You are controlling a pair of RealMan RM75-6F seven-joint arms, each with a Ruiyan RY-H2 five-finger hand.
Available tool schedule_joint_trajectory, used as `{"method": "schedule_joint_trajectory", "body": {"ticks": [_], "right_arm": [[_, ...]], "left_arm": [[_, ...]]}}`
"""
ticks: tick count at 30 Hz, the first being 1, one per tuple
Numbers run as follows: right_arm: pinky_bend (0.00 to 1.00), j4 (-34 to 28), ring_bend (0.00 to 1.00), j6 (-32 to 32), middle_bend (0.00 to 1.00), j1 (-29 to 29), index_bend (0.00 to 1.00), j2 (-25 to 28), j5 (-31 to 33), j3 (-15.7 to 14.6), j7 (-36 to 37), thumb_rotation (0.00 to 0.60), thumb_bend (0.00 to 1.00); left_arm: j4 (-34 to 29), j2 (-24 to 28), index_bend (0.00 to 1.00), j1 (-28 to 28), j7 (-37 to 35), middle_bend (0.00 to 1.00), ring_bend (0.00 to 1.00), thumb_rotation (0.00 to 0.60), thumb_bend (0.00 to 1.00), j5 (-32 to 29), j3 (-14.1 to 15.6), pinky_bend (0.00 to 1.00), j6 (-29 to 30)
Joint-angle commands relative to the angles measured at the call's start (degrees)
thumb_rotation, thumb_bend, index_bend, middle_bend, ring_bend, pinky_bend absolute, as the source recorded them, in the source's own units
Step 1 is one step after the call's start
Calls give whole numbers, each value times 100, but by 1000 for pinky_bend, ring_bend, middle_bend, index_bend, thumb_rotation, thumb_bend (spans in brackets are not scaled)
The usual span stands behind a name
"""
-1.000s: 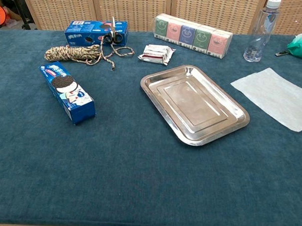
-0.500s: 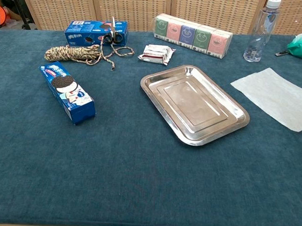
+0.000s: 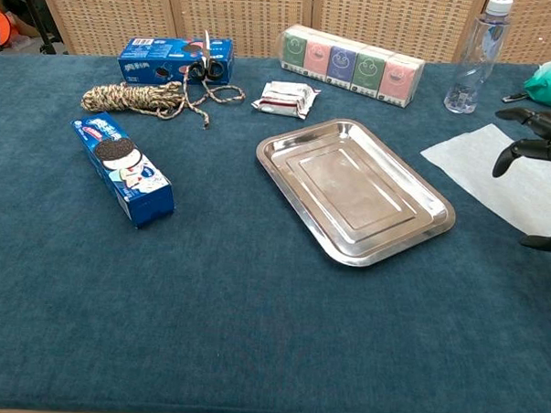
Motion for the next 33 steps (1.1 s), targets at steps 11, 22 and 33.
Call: {"method": "schedule_joint_trajectory", "body": {"ticks": [11,22,33], "right_arm": [[0,904,0,-226,0,286,358,-476,232,7,-18,600,260],[0,1165,0,-223,0,234,358,-464,388,-94,57,600,260],[0,1471,0,-156,0,196,358,-494,374,-231,264,600,260]], "left_arm": [[-47,-38,0,-18,127,0,0,600,0,-51,-19,0,-37],[-34,-23,0,-11,77,0,0,600,0,-60,-23,0,-42],[-49,-38,0,-25,131,0,0,600,0,-69,-27,0,-73]]}}
